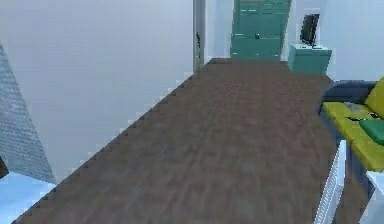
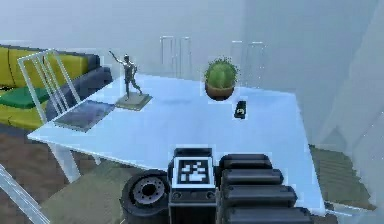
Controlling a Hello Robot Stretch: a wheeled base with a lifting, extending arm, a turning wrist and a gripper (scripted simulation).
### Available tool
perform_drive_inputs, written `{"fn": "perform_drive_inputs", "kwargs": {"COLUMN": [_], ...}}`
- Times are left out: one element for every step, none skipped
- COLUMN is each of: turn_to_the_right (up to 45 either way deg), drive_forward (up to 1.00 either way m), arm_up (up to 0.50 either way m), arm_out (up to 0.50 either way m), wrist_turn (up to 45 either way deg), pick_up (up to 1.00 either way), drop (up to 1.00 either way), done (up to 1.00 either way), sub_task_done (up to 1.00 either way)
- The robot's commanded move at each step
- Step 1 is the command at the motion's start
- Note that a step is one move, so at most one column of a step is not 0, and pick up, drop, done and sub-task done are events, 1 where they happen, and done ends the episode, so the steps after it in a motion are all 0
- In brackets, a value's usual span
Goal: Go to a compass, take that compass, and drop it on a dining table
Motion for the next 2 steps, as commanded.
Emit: {"fn": "perform_drive_inputs", "kwargs": {"turn_to_the_right": [45.0,45.0], "drive_forward": [0.0,0.0], "arm_up": [0.0,0.0], "arm_out": [0.0,0.0], "wrist_turn": [0.0,0.0], "pick_up": [0.0,0.0], "drop": [0.0,0.0], "done": [0.0,0.0], "sub_task_done": [0.0,0.0]}}
